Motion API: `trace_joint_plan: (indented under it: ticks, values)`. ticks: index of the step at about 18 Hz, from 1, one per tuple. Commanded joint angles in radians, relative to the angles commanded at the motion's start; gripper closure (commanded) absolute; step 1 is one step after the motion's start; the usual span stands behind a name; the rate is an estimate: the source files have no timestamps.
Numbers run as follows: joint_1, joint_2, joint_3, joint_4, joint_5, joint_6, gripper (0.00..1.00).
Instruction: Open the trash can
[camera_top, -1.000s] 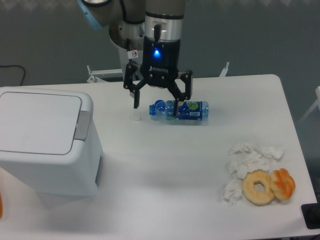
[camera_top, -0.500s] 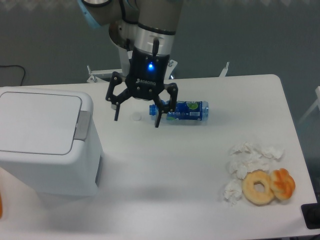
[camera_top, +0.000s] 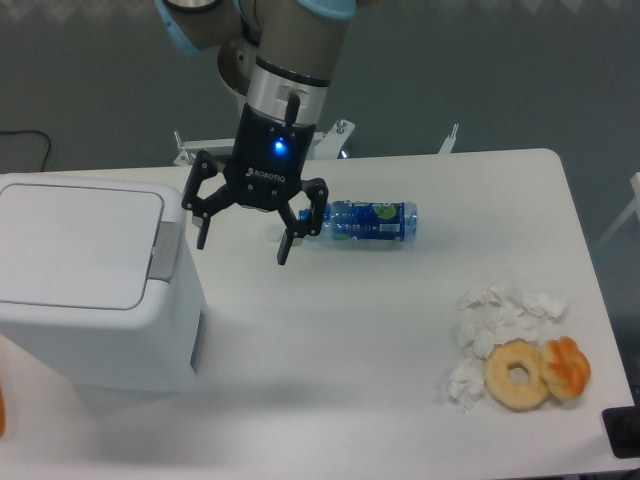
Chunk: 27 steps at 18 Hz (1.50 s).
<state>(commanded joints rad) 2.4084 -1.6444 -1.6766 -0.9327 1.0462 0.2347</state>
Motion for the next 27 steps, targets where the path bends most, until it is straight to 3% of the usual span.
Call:
trace_joint_plan:
  ticks: [27]
  values:
    - [-0.037,-0.025,-0.014,0.006,0.005,0.009,0.00]
